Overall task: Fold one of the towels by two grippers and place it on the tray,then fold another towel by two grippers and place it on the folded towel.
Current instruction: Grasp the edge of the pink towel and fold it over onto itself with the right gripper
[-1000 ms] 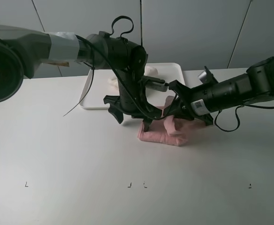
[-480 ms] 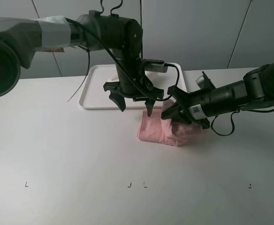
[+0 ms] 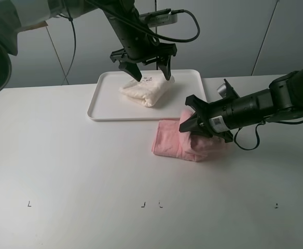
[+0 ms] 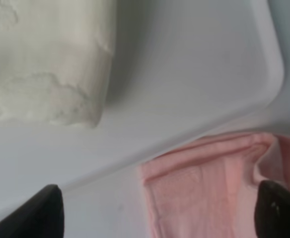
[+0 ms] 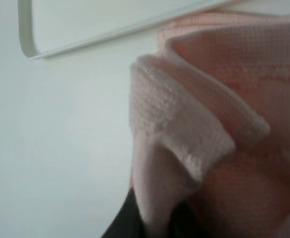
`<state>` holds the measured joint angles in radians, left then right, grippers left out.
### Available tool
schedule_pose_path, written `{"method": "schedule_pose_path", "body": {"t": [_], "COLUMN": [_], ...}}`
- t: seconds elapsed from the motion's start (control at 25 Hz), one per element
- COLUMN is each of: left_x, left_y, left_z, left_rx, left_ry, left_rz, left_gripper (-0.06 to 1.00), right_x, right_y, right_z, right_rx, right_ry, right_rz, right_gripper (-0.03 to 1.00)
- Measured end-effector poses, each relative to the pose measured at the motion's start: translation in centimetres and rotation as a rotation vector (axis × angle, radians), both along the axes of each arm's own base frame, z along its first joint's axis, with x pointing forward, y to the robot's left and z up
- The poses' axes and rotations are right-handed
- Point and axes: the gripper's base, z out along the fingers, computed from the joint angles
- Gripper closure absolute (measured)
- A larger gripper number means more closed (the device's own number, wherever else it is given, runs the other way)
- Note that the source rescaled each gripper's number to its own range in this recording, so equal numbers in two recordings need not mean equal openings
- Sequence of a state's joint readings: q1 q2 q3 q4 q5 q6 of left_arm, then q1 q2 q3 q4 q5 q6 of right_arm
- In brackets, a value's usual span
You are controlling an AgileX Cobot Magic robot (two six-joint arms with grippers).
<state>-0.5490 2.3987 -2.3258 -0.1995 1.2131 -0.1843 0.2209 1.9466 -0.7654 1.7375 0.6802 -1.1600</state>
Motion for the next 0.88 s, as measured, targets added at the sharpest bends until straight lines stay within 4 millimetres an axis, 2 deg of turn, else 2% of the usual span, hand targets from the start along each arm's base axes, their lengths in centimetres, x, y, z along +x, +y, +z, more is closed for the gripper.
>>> {"method": "schedule_pose_path", "body": {"t": [0.2,0.4,0.64,0.76,0.88], "left_x": [-0.2,-0.2,-0.2,-0.2,-0.2], "left_y": [-0.2,-0.4,-0.4,-0.5,-0.5], "left_z": [0.0,-0.1,-0.3,-0.3,-0.3], "left_rx": [-0.019,-0.036,-0.034,-0.037,-0.038], "left_ry": [0.013,0.025,0.025,0.026,0.026], "left_rz": [-0.02,-0.03,-0.041,-0.046,-0.048], "left_gripper": [-0.05,-0.05,-0.05,-0.05,-0.05], "right_x": [-0.3,-0.1,0.5,0.4,0.4], "right_y": [0.8,2.8,3.9,4.1,4.5], "right_z": [0.0,0.6,0.4,0.3,0.6], "right_rx": [0.005,-0.001,-0.131,-0.155,-0.127], "right_ry": [0.011,-0.005,-0.03,-0.033,-0.036], "right_rz": [0.016,0.046,-0.014,-0.018,-0.001], "right_gripper": [0.89,0.89,0.88,0.74,0.56]}}
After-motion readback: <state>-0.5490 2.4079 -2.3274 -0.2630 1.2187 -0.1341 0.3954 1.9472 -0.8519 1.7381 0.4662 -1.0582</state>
